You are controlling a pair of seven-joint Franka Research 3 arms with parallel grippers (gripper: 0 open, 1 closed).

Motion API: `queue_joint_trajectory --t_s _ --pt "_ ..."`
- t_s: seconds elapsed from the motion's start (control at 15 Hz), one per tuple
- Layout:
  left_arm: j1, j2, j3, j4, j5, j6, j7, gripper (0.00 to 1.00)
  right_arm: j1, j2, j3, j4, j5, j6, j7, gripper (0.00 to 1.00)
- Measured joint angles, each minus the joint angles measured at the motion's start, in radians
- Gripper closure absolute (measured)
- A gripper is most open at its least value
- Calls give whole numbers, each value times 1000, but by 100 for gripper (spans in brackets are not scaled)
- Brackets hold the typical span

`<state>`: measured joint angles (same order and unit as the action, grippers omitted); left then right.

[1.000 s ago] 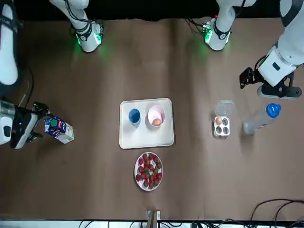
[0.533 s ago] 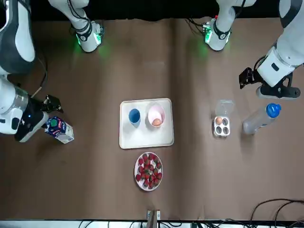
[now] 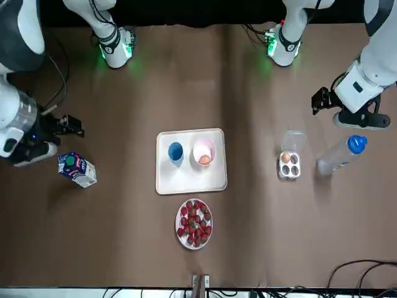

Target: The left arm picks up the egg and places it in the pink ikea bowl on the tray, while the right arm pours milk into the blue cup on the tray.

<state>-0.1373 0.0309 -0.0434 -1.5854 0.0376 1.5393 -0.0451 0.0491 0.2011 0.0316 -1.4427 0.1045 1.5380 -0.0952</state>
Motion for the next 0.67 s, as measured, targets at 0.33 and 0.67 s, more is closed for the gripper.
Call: queue_joint_trajectory --t_s 0.33,0.67 --pt "-1 0 0 0 0 0 5 0 -1 -98 -5 -54 -38 -41 64 0" --pt "-6 0 0 3 0 0 5 0 -3 -217 -10 -201 -51 -42 112 0"
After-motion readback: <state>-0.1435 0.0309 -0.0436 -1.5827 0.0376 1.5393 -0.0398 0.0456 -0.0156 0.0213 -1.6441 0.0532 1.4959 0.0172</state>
